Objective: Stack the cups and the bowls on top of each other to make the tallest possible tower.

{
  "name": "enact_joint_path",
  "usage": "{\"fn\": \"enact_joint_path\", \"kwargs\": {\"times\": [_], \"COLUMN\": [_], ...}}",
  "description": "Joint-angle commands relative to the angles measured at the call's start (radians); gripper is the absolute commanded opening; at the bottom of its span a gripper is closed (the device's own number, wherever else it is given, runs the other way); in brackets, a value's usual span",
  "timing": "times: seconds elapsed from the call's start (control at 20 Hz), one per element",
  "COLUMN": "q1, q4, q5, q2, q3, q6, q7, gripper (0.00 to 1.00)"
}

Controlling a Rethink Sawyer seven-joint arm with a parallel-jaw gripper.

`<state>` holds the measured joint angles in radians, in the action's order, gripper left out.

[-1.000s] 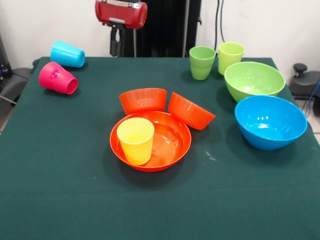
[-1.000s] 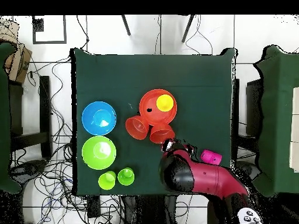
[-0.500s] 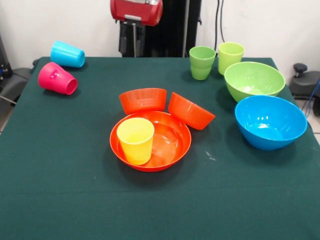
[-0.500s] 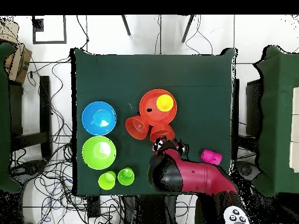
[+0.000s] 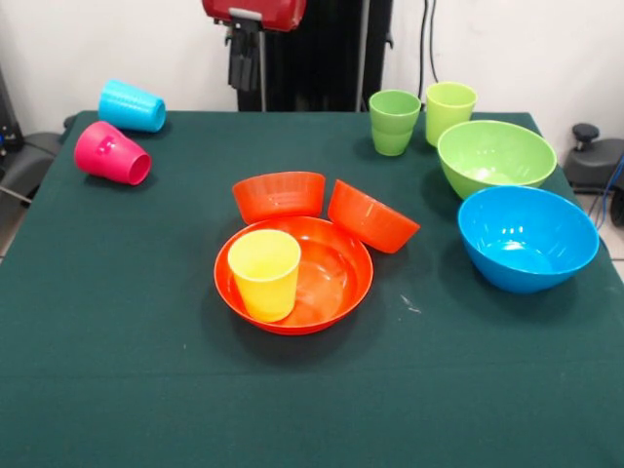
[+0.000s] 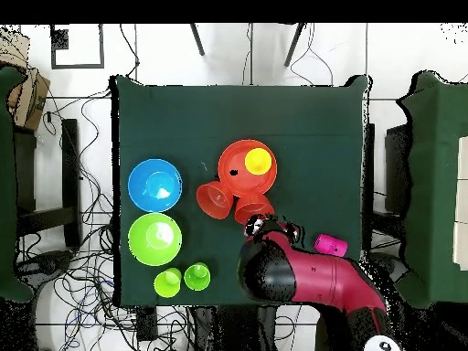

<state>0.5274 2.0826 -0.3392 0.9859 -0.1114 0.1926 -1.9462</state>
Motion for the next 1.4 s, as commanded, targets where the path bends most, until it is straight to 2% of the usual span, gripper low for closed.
{"fn": "enact_joint_path", "kwargs": {"times": [0.05, 0.2, 0.4, 0.55, 0.7, 0.85, 1.0, 1.25, 1.3, 1.4], "q1": [0.032, 0.064, 0.116, 0.150, 0.155, 0.156, 0.140, 0.161, 0.165, 0.148], "q4": [0.004, 0.004, 0.005, 0.004, 0.001, 0.003, 0.010, 0.009, 0.009, 0.011], "q5": [-0.003, -0.019, -0.023, -0.064, -0.101, -0.103, -0.114, -0.104, -0.102, -0.107], "q2": [0.001, -0.025, -0.030, -0.046, -0.062, -0.052, -0.037, -0.024, -0.027, -0.013], "q3": [-0.141, -0.176, -0.245, -0.293, -0.298, -0.297, -0.262, -0.279, -0.284, -0.260], "q6": [0.108, 0.090, 0.118, 0.112, 0.089, 0.099, 0.099, 0.129, 0.130, 0.123], "q7": [0.046, 0.056, 0.103, 0.146, 0.141, 0.128, 0.102, 0.106, 0.104, 0.082], "gripper": [0.00, 0.00, 0.00, 0.00, 0.00, 0.00, 0.00, 0.00, 1.00, 1.00]}}
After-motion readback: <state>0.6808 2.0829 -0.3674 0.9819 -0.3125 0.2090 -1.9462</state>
